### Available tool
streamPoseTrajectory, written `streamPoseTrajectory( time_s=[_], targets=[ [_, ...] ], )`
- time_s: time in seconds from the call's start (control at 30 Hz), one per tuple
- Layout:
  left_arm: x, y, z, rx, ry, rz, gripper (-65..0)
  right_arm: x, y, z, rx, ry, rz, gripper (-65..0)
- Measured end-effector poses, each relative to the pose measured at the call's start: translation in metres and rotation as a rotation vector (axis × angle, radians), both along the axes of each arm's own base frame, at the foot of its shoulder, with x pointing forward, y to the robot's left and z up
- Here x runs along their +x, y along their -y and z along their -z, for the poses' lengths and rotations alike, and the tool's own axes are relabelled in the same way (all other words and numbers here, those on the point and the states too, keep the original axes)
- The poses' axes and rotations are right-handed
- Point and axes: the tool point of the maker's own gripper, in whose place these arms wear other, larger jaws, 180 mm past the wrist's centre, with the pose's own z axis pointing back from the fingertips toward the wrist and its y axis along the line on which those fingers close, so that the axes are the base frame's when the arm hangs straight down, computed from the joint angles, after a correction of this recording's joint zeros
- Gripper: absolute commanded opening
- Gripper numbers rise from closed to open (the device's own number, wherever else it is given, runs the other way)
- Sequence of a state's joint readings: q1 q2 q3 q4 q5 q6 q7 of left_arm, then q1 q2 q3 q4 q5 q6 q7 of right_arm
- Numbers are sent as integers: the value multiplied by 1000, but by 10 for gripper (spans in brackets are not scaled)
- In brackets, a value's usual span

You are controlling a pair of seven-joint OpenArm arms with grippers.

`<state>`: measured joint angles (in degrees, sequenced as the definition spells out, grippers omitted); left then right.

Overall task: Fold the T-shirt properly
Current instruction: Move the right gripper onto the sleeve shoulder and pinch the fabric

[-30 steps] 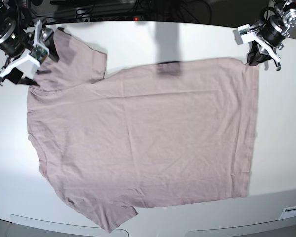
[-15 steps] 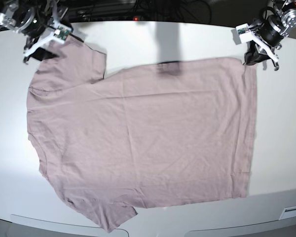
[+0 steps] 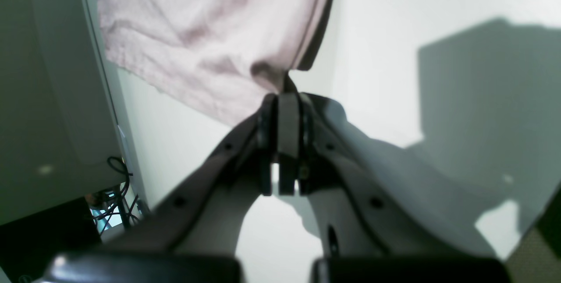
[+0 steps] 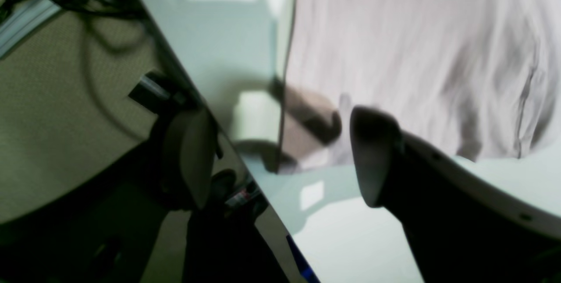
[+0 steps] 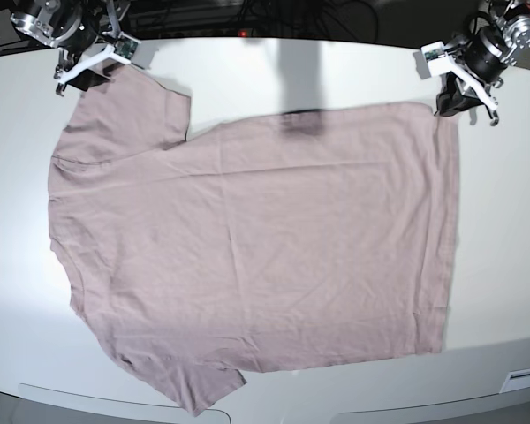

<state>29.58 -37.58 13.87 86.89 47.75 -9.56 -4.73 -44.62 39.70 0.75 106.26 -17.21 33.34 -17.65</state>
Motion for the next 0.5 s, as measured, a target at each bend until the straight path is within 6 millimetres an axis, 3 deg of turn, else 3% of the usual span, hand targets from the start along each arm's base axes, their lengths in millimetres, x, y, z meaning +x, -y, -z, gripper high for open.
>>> streamPoseTrajectory(
  time_s=[0.3, 0.5],
  targets=[
    [0, 0, 0, 0, -1, 1, -650, -1, -38, -8, 209, -5, -59, -183],
    [0, 2, -1, -53, -13, -48, -650, 13, -55, -19, 300, 63, -87, -183]
  ],
)
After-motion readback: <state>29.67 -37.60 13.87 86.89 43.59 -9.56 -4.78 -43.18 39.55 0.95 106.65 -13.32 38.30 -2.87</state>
